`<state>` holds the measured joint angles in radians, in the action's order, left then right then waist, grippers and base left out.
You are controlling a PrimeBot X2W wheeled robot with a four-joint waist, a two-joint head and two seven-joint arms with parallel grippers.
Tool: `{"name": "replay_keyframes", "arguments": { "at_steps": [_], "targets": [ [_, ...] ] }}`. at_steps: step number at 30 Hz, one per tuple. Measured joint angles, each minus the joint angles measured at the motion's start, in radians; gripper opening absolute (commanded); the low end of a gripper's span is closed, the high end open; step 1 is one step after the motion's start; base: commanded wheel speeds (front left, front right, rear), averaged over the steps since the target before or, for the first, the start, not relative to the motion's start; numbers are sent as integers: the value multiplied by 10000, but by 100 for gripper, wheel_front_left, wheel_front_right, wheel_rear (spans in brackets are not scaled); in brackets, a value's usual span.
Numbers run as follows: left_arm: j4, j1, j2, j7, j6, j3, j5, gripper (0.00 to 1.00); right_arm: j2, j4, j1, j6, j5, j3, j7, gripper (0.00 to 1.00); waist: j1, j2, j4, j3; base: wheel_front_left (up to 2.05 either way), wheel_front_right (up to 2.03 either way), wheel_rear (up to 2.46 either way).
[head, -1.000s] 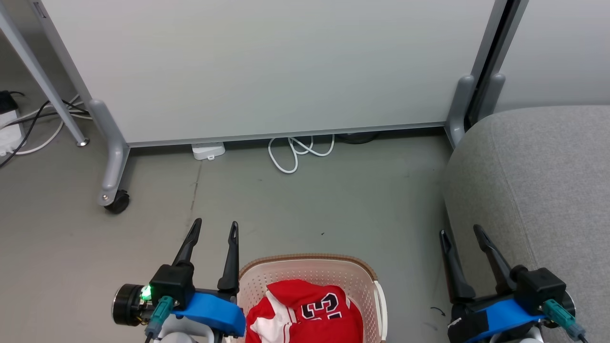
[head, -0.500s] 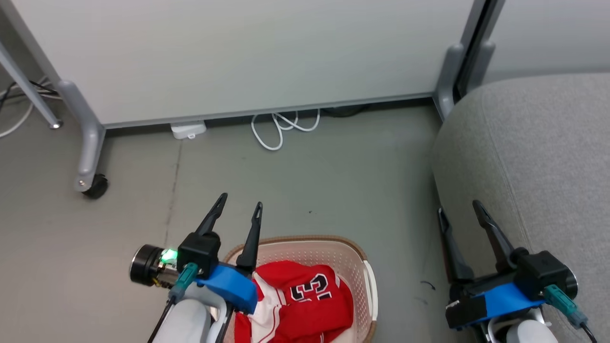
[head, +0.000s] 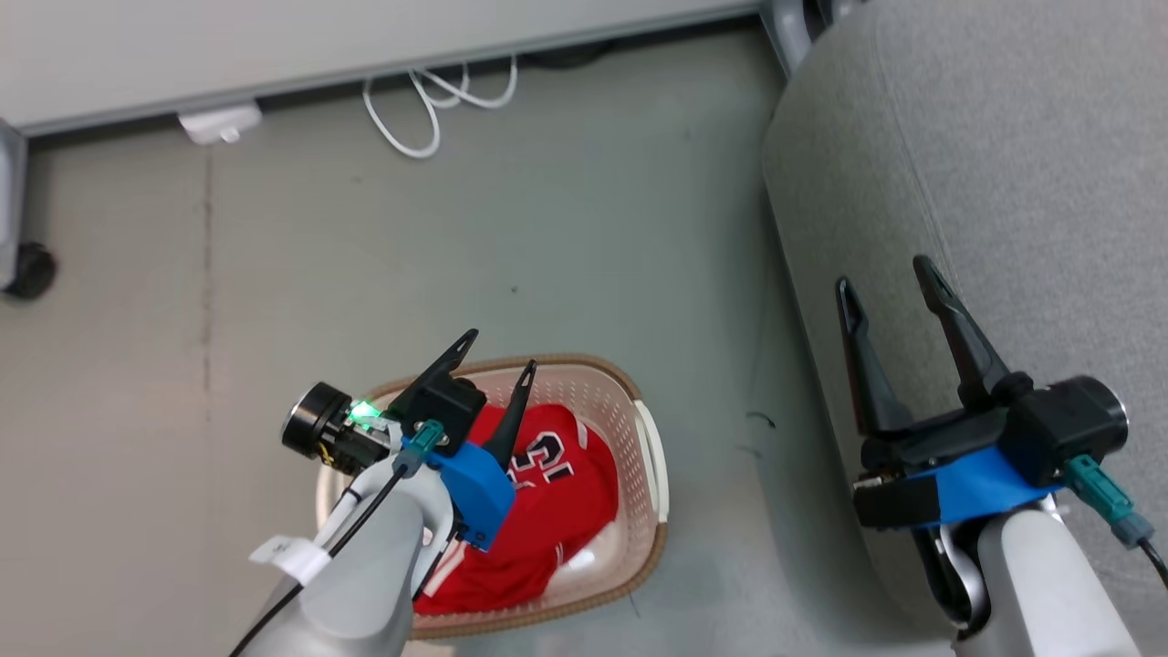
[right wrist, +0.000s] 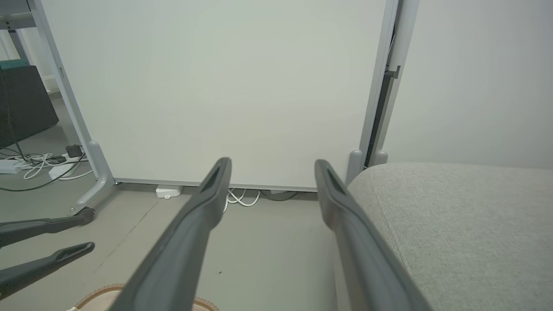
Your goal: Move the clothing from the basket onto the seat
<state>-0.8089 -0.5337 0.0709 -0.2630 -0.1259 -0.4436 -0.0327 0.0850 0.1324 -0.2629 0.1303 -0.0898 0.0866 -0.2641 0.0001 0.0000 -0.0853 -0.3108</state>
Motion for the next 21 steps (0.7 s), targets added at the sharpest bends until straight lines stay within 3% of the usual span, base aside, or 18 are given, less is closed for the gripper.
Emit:
{"name": "replay_keyframes", "arguments": {
  "at_steps": [13, 21],
  "targets": [
    [-3398, -2328, 199, 56, -31, -2683, -456, 100, 71, -593, -1228, 0, -102, 500, -2, 100, 0, 0, -904, -2382, 0, 0, 0],
    [-4391, -3151, 426, 974, -31, -4265, -832, 100, 67, -999, -1628, 0, -163, 842, 0, 100, 1, 0, -1243, -3633, 0, 0, 0]
  ]
}}
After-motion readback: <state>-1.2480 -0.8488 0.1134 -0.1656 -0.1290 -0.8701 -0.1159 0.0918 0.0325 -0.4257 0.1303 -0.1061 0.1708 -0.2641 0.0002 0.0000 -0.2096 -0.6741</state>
